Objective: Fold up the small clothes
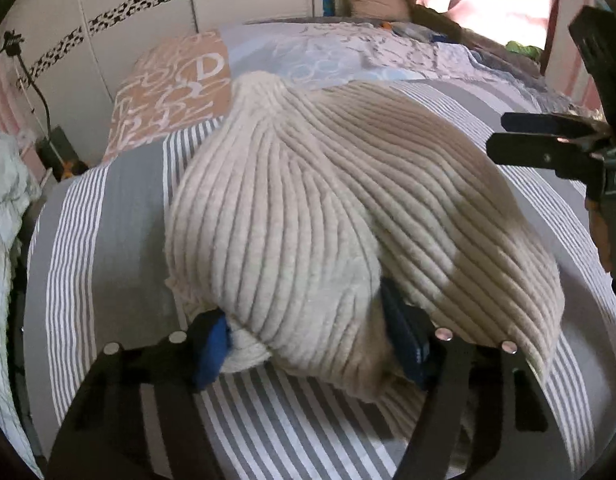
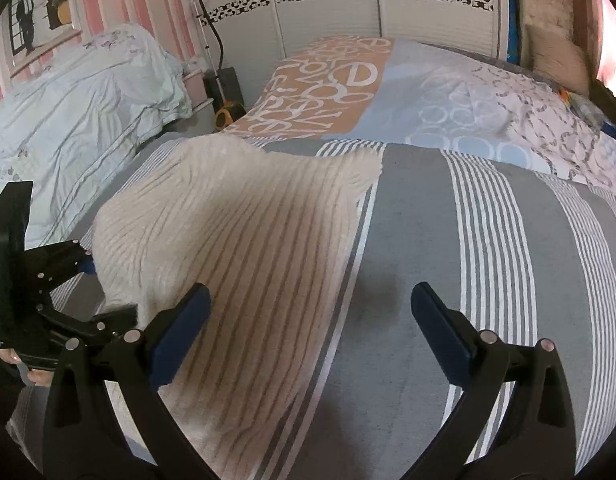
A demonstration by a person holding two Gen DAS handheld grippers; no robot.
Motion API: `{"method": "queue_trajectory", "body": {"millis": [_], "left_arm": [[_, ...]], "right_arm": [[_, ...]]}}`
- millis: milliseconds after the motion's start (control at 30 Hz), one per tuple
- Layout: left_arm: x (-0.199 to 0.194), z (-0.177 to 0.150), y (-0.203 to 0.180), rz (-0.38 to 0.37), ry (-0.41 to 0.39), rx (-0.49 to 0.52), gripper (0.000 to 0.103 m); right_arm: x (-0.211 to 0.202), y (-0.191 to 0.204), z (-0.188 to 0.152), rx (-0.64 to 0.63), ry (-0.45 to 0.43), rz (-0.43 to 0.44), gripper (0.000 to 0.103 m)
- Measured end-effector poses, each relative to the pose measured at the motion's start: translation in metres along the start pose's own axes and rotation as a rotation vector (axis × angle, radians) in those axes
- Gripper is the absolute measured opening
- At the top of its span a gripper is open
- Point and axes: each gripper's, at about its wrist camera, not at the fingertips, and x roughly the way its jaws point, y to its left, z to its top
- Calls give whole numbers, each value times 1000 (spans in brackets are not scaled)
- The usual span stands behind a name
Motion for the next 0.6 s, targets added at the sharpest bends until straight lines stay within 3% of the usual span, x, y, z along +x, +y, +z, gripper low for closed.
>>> {"method": "queue_trajectory", "body": {"millis": [267, 400, 500, 567, 600], "left_arm": [[-1, -4, -7, 10, -15, 23, 66], [-1, -3, -6, 6, -17, 37, 65], [0, -3, -5, 0, -18, 40, 65], [1, -3, -2, -6, -17, 37, 65], [0, -3, -1, -8, -16, 35, 65]], "right_arm": [[8, 5, -11, -17, 42, 57, 98], [35, -2, -19, 34, 124, 130, 97], [49, 6, -20, -11, 147, 146, 94], [53, 10, -15, -33, 159, 183, 77], [54, 11, -14, -36, 166, 194, 76]]}}
